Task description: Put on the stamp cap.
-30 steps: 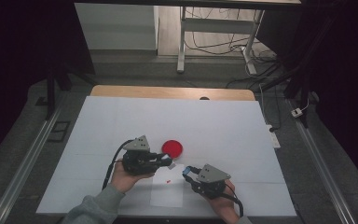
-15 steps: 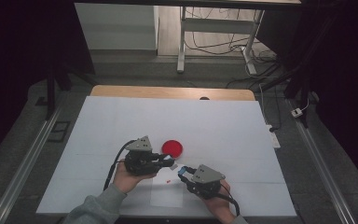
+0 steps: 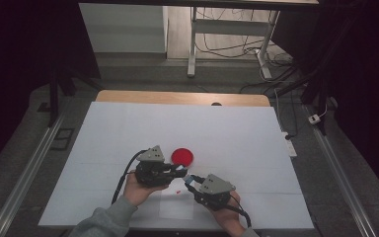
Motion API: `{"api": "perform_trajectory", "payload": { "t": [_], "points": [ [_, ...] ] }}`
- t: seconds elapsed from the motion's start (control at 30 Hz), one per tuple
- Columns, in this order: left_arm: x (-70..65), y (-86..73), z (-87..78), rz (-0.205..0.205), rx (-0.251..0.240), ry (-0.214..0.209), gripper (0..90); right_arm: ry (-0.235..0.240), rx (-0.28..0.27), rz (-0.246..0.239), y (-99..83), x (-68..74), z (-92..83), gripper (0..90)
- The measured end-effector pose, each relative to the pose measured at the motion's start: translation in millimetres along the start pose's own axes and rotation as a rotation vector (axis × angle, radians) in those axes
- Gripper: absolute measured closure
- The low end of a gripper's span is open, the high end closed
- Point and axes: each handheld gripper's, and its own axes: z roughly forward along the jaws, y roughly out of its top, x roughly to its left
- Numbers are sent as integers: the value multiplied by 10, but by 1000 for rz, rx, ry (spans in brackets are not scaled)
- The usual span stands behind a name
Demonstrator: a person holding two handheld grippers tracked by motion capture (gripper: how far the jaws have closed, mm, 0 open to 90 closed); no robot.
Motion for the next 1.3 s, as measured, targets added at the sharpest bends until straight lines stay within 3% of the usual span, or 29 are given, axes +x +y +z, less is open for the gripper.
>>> {"api": "perform_trajectory", "payload": {
  "t": [0.4, 1.3],
  "points": [
    [8, -24, 37, -15, 0, 13, 751, -26, -28, -4, 29, 38, 3, 657],
    [-10, -65, 88, -43, -40, 42, 751, -105, -24, -23, 40, 75, -2, 657]
  ]
}}
